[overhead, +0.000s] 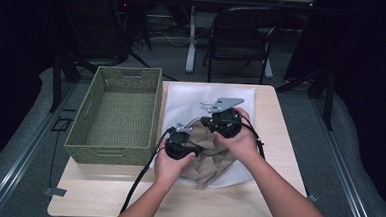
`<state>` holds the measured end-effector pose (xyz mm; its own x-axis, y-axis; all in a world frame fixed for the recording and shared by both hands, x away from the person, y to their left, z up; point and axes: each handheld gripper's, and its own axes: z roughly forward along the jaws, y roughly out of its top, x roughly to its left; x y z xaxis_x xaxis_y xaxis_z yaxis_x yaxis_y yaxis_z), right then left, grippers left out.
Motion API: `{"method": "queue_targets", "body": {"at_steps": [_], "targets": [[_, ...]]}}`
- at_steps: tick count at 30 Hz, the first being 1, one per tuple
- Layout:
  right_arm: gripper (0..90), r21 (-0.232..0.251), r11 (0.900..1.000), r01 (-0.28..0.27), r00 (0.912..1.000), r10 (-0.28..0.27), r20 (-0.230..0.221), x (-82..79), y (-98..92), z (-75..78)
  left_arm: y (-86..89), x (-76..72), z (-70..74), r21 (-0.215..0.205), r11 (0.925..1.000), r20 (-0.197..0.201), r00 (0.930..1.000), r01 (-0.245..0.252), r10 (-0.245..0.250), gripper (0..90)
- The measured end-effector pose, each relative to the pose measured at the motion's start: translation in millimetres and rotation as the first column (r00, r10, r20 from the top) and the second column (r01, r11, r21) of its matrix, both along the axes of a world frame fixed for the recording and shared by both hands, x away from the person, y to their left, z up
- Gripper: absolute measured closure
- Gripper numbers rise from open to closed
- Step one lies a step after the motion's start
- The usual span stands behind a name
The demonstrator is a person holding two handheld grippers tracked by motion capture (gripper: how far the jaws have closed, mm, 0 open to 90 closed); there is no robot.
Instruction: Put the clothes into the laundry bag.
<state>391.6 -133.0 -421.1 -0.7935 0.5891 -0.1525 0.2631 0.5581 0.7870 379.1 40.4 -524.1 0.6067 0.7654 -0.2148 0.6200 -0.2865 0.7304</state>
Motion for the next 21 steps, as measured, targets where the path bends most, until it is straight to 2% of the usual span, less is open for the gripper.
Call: {"method": "queue_targets", "body": {"at_steps": [5,12,19,21], "targets": [[88.0,0.001,1.0,0.007,1.0,-0.007,-0.005,1.5,-1.1,-1.3,3.2,-7.1,10.5,-0.022,0.9997,0.035,0.9994,0.003,-0.002,43.4],[88.0,0.001,1.0,0.015,0.9999,-0.015,-0.007,3.0,-2.4,-2.5,13.9,-22.5,27.9,-0.053,0.9982,0.059,0.998,0.027,-0.023,41.6],[87.9,0.003,1.0,0.018,0.9998,-0.018,-0.012,3.6,-3.0,-5.4,21.0,-39.0,37.0,-0.029,0.9978,0.071,0.9958,0.06,-0.058,40.0],[87.9,0.006,1.0,0.02,0.9997,-0.02,-0.013,3.7,-3.6,-5.2,23.2,-45.3,38.5,-0.004,0.9974,0.088,0.9936,0.072,-0.071,40.1]]}}
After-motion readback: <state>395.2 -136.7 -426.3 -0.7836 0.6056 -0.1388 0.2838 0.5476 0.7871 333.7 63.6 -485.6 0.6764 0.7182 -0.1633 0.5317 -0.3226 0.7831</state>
